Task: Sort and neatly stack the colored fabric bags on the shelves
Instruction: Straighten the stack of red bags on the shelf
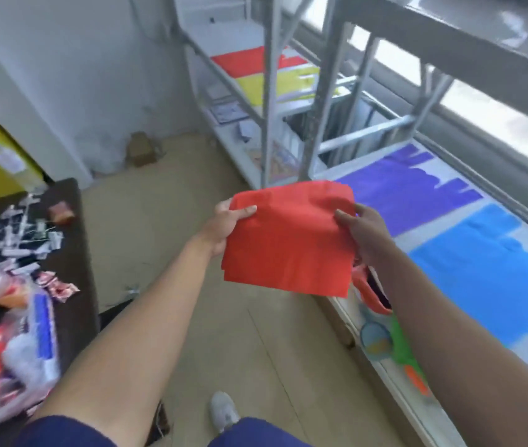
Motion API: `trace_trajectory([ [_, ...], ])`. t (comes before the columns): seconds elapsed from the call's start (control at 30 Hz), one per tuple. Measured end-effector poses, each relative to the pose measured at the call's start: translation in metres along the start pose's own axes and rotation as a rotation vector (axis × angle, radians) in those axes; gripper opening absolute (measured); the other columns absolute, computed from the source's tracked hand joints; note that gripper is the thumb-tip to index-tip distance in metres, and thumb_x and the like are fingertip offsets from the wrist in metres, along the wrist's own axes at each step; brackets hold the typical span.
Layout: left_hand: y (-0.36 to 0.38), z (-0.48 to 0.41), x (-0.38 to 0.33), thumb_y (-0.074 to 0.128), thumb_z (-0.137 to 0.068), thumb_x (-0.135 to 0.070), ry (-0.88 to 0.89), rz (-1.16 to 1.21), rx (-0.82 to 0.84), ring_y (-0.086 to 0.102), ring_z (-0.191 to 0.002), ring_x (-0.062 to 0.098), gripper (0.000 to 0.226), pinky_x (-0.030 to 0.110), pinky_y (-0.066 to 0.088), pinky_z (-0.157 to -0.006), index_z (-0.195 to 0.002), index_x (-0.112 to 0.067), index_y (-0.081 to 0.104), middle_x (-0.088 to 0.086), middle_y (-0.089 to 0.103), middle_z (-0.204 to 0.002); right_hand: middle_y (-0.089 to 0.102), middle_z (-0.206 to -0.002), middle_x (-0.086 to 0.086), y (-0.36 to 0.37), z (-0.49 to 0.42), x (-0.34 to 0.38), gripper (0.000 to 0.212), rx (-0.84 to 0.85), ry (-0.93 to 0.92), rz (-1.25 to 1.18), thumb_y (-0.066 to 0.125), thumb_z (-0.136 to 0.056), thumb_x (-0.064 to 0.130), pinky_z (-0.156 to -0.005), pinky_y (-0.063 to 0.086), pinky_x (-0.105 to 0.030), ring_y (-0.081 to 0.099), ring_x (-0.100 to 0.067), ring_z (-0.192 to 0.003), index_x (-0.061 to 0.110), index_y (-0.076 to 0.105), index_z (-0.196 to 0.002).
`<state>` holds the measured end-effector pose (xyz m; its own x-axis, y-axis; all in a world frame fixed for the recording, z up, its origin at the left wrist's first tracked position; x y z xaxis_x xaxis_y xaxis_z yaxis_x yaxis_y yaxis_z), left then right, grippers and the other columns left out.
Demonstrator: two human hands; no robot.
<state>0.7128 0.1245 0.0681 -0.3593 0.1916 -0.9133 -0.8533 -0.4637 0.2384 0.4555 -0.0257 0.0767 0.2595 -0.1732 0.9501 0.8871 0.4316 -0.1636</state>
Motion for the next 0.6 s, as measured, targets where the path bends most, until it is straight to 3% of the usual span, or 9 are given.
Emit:
trace_trajectory([
  [0.07, -0.04, -0.014, -0.022, 0.068, -0.093, -0.003, 0.033, -0.007, -0.025, 0.073, -0.084, 0.021, 0.029, 0.039, 0.06, -0.087, -0.122, -0.006, 0.069, 0.012, 0.076, -0.104, 0.078, -0.088, 0.002, 0.042, -0.021, 0.02, 0.015, -0.021, -0.003, -0.013, 0.073, -0.085, 0.022, -0.074, 0.056, -0.035, 0.066, -0.014, -0.074, 0.026, 0.081, -0.097],
  [0.2, -0.106, -0.046, -0.062, 0.073, -0.091, -0.003, 0.087, -0.06, -0.109, 0.073, -0.088, 0.019, 0.029, 0.033, 0.061, -0.083, -0.12, -0.006, 0.07, 0.011, 0.076, -0.108, 0.078, -0.097, -0.003, 0.116, -0.065, 0.045, 0.013, -0.003, -0.009, -0.047, 0.068, -0.09, 0.019, -0.088, 0.055, -0.042, 0.067, -0.021, -0.086, 0.023, 0.079, -0.096],
  [0.33, -0.165, -0.092, -0.083, 0.078, -0.089, -0.009, 0.097, -0.098, -0.182, 0.074, -0.099, 0.023, 0.033, 0.037, 0.059, -0.09, -0.12, -0.006, 0.07, 0.012, 0.077, -0.114, 0.073, -0.09, -0.002, 0.18, -0.125, 0.059, 0.02, 0.007, 0.08, -0.097, 0.064, -0.099, 0.013, -0.083, 0.05, -0.037, 0.062, -0.018, -0.08, 0.023, 0.079, -0.091],
  [0.43, -0.208, -0.139, -0.092, 0.085, -0.08, -0.021, 0.096, -0.098, -0.25, 0.073, -0.11, 0.031, 0.044, 0.045, 0.058, -0.098, -0.12, -0.008, 0.07, 0.013, 0.077, -0.115, 0.076, -0.092, 0.0, 0.226, -0.178, 0.067, 0.008, 0.039, 0.167, -0.15, 0.073, -0.093, 0.017, -0.086, 0.053, -0.039, 0.069, -0.015, -0.082, 0.019, 0.08, -0.092],
  [0.6, -0.276, -0.243, -0.117, 0.084, -0.077, -0.028, 0.037, -0.192, -0.297, 0.074, -0.106, 0.025, 0.042, 0.049, 0.056, -0.101, -0.114, -0.015, 0.07, 0.007, 0.078, -0.111, 0.072, -0.082, -0.001, 0.302, -0.285, 0.082, 0.012, 0.043, 0.17, -0.076, 0.072, -0.085, 0.013, -0.074, 0.051, -0.033, 0.063, -0.018, -0.076, 0.021, 0.079, -0.088],
])
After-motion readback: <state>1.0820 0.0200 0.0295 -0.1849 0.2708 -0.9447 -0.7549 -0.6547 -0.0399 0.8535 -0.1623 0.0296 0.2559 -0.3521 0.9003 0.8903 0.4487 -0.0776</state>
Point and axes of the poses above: each hand's wrist, its own z-axis away from the middle knuckle, its own y-axis out of the palm, x = y × z, the point moved 1 cm from there along -z, towards the middle knuckle
